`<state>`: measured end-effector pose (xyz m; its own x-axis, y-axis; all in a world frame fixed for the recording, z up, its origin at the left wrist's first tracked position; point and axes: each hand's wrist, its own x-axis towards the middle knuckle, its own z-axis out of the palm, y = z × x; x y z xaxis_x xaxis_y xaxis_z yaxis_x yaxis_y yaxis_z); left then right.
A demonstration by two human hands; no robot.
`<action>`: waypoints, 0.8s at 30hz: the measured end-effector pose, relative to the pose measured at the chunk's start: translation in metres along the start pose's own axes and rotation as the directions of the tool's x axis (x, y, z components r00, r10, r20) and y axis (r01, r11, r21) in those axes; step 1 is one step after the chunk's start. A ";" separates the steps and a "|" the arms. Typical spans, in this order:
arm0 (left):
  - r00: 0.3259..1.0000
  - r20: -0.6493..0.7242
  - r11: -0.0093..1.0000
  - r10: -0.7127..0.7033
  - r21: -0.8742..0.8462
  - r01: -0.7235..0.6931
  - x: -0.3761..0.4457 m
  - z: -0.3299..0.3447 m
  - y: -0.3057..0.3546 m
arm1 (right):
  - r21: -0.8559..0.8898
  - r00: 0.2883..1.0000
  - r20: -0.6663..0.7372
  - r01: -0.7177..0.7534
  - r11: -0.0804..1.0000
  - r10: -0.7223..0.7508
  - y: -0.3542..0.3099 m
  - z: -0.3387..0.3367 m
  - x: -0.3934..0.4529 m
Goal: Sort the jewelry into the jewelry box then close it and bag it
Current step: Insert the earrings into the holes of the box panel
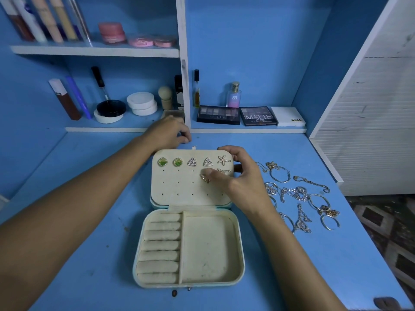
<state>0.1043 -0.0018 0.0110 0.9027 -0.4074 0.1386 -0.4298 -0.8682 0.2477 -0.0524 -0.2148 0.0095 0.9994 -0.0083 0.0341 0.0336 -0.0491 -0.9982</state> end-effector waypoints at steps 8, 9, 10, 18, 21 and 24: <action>1.000 0.025 1.000 -0.003 0.014 0.003 0.001 0.005 0.002 | 0.012 1.000 0.001 -0.001 1.000 0.001 0.000 0.000 0.000; 0.999 0.033 1.000 -0.015 0.013 0.014 0.001 0.005 0.002 | 0.013 1.000 0.002 -0.001 1.000 0.001 0.000 0.000 0.000; 0.999 0.038 1.000 -0.028 0.009 0.028 0.000 0.006 0.002 | 0.014 1.000 0.003 -0.001 1.000 0.001 0.000 0.000 0.000; 0.996 -0.032 0.996 -0.081 -0.039 0.080 -0.003 0.004 0.003 | 0.015 1.000 0.001 0.000 1.000 0.000 0.001 0.000 0.000; 0.996 -0.055 0.997 -0.074 -0.030 0.072 -0.006 0.003 -0.001 | 0.011 1.000 -0.005 0.004 1.000 -0.004 0.001 0.000 0.000; 0.996 -0.053 0.997 -0.078 -0.012 0.078 -0.008 0.002 -0.004 | 0.008 1.000 -0.011 0.012 1.000 -0.012 0.001 0.000 -0.001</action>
<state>0.0990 0.0041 0.0074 0.9313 -0.3226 0.1693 -0.3586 -0.8939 0.2691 -0.0533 -0.2149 0.0085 0.9988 -0.0182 0.0465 0.0457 -0.0408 -0.9981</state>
